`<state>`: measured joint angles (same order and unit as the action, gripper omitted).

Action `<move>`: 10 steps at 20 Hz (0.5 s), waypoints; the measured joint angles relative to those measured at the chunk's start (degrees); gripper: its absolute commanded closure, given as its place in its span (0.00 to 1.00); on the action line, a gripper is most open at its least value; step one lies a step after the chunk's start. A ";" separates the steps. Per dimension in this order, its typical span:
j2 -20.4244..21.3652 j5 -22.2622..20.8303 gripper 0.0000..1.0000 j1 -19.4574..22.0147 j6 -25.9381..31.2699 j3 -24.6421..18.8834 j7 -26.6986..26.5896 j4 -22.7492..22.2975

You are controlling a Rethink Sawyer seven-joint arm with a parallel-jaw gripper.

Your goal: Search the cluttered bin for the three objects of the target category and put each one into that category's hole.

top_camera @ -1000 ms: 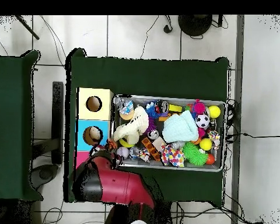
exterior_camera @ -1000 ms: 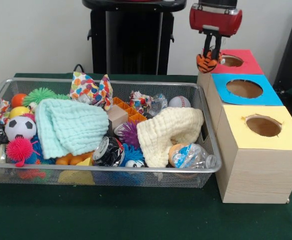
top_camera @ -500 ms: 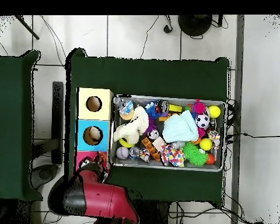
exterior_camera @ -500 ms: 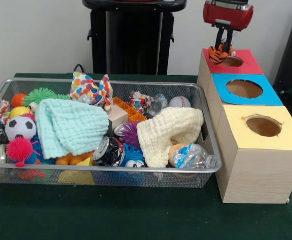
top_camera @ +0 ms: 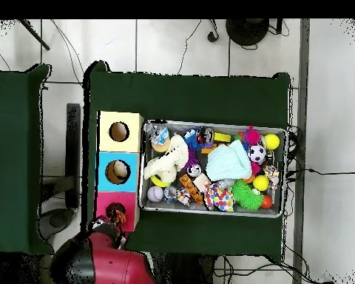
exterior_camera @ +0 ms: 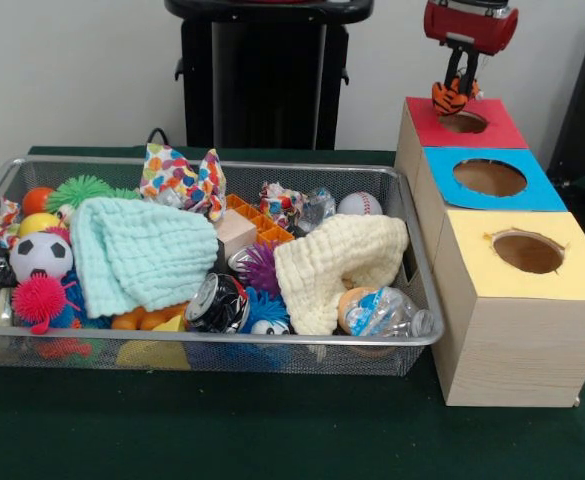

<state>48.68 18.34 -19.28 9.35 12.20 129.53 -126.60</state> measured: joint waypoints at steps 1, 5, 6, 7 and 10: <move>-0.04 0.25 1.00 -0.28 -0.02 0.00 0.20 -0.27; -0.30 1.05 1.00 -1.00 -0.75 -0.03 0.64 -0.97; -0.35 1.24 1.00 -1.00 -1.28 -0.05 0.66 -1.13; -0.34 1.36 1.00 -0.98 -1.65 -0.04 0.66 -1.23; -0.35 1.89 1.00 -1.40 -2.43 0.22 0.66 -1.39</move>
<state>48.33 20.24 -20.68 6.92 12.42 130.20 -127.99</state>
